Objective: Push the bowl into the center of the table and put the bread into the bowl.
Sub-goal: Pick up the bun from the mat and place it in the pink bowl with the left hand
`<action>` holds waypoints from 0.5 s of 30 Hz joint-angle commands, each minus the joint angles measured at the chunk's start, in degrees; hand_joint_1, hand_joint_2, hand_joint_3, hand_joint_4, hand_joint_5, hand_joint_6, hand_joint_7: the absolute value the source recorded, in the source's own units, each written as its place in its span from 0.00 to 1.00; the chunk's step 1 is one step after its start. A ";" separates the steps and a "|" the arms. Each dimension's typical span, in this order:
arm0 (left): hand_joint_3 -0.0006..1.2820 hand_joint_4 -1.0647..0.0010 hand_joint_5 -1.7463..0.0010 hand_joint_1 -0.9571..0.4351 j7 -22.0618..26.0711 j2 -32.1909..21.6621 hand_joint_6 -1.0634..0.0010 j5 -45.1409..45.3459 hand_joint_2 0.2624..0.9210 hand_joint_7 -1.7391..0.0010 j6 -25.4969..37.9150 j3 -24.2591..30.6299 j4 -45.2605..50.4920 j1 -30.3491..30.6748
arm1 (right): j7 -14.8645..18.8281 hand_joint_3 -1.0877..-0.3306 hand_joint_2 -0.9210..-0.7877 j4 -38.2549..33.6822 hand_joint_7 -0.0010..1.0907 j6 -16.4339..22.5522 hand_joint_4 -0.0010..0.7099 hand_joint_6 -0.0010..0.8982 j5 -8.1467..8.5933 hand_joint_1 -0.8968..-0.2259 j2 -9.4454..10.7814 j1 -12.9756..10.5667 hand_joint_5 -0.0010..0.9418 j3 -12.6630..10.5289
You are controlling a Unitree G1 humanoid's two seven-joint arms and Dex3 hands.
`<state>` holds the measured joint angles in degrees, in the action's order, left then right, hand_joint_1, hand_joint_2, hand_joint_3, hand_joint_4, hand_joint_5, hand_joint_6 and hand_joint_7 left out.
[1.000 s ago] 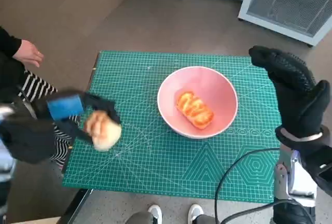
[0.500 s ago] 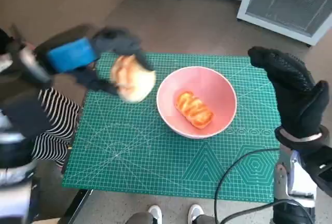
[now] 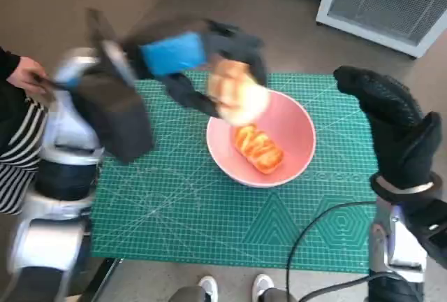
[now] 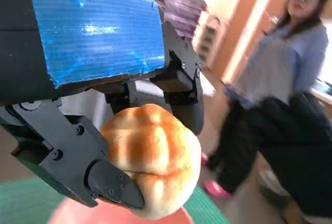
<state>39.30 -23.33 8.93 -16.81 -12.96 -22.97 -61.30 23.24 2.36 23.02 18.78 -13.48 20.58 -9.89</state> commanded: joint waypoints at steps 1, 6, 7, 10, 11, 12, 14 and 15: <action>0.05 0.34 0.35 0.69 -1.34 2.80 0.38 2.09 0.98 0.34 -5.43 -2.01 -8.76 -3.17 | -1.18 0.55 0.00 1.85 0.40 -2.16 0.22 0.09 -0.49 0.30 -0.92 -1.91 0.00 -0.75; 0.13 0.50 0.28 0.69 -3.73 5.24 0.47 5.48 1.00 0.26 -8.26 -3.89 -16.96 -5.56 | -2.13 0.54 0.00 3.25 0.40 -3.18 0.22 0.09 -0.75 0.30 -1.32 -1.96 0.00 -1.41; 0.14 0.54 0.33 0.64 -4.26 5.56 0.49 6.21 1.00 0.24 -8.52 -4.25 -18.10 -5.93 | -2.29 0.54 0.00 3.44 0.41 -3.31 0.22 0.09 -0.84 0.30 -1.34 -1.93 0.00 -1.47; 0.13 0.61 0.62 0.55 -6.30 6.66 0.58 9.04 0.95 0.43 -8.02 -5.72 -21.18 -6.83 | -2.84 0.54 0.00 4.19 0.41 -3.70 0.22 0.09 -1.13 0.30 -1.57 -1.80 0.00 -1.72; 0.09 0.61 0.73 0.54 -6.73 6.86 0.59 9.59 0.95 0.55 -8.01 -5.93 -21.80 -7.02 | -2.96 0.54 0.00 4.34 0.41 -3.78 0.22 0.09 -1.18 0.30 -1.61 -1.80 0.00 -1.75; 0.06 0.60 0.82 0.54 -7.31 7.09 0.59 10.20 0.96 0.63 -8.04 -6.18 -22.58 -7.25 | -3.07 0.54 0.00 4.48 0.41 -3.79 0.22 0.09 -1.26 0.30 -1.64 -1.77 0.00 -1.76; 0.04 0.60 0.90 0.53 -8.30 7.48 0.60 11.02 0.97 0.71 -8.40 -6.42 -24.09 -7.62 | -3.24 0.54 0.00 4.66 0.41 -3.74 0.22 0.09 -1.38 0.30 -1.67 -1.68 0.00 -1.75; 0.03 0.62 0.94 0.52 -8.75 7.64 0.62 11.32 0.97 0.75 -8.61 -6.51 -24.79 -7.78 | -3.31 0.54 0.00 4.73 0.41 -3.71 0.22 0.09 -1.41 0.29 -1.69 -1.64 0.00 -1.76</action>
<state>32.30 -16.33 18.76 -24.58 -18.97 -45.73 -66.77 20.52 6.77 20.20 17.83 -14.91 19.62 -11.41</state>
